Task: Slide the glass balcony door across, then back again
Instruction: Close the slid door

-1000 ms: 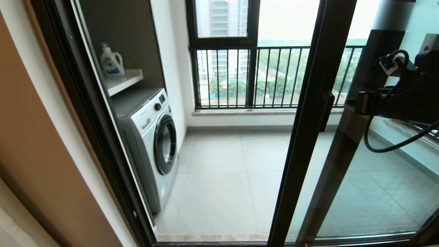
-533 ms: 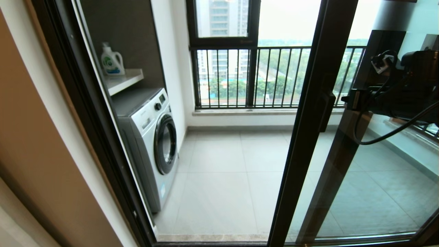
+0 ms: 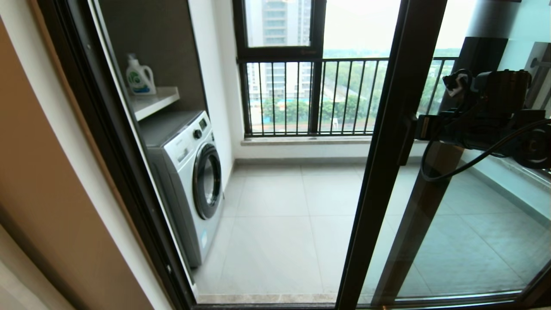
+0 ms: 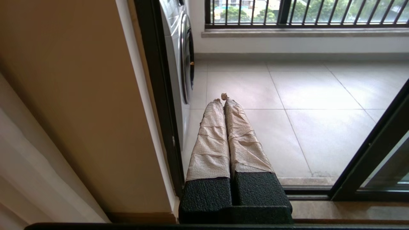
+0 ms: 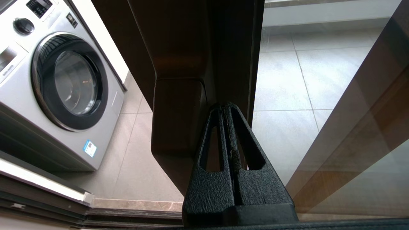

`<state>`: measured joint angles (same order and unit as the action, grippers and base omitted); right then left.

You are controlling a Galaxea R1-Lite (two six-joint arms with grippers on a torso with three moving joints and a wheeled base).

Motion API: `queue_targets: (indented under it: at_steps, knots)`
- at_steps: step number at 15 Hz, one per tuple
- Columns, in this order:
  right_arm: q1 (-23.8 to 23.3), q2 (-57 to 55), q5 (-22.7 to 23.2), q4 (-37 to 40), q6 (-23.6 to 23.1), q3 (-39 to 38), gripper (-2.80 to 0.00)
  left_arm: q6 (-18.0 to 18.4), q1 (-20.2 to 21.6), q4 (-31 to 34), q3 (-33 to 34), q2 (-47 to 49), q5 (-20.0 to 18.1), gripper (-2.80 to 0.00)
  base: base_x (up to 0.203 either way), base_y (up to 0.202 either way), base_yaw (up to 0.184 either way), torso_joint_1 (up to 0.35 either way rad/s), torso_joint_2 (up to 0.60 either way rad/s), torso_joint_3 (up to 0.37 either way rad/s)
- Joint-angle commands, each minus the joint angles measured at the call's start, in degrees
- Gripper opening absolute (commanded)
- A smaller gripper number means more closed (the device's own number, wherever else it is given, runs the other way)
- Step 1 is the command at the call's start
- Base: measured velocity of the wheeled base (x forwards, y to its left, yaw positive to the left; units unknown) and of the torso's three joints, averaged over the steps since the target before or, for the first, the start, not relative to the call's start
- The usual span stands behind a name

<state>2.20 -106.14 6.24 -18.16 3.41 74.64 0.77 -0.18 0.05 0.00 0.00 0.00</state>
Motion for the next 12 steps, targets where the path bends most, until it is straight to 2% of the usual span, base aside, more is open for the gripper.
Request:
queue_targets:
  at_steps: [1, 6, 9, 12]
  knots:
    - [0.44, -0.2, 0.35, -0.12, 0.01, -0.11, -2.8, 0.02, 0.01, -0.05, 0.0, 0.09, 0.0, -2.8, 0.0, 0.0, 0.0, 0.0, 0.0, 0.0]
    - [2.63, -0.04, 0.26, -0.12, 0.1, -0.2, -2.8, 0.02, 0.01, -0.05, 0.0, 0.09, 0.0, -2.8, 0.0, 0.0, 0.0, 0.0, 0.0, 0.0]
    - [4.54, -0.27, -2.69, -0.21, 0.1, -0.02, -2.8, 0.02, 0.01, -0.05, 0.0, 0.09, 0.0, -2.8, 0.0, 0.0, 0.0, 0.0, 0.0, 0.0]
    - [5.5, -0.2, -2.81, -0.21, 0.17, -0.11, -2.8, 0.02, 0.01, -0.05, 0.0, 0.09, 0.0, -2.8, 0.0, 0.0, 0.0, 0.0, 0.0, 0.0]
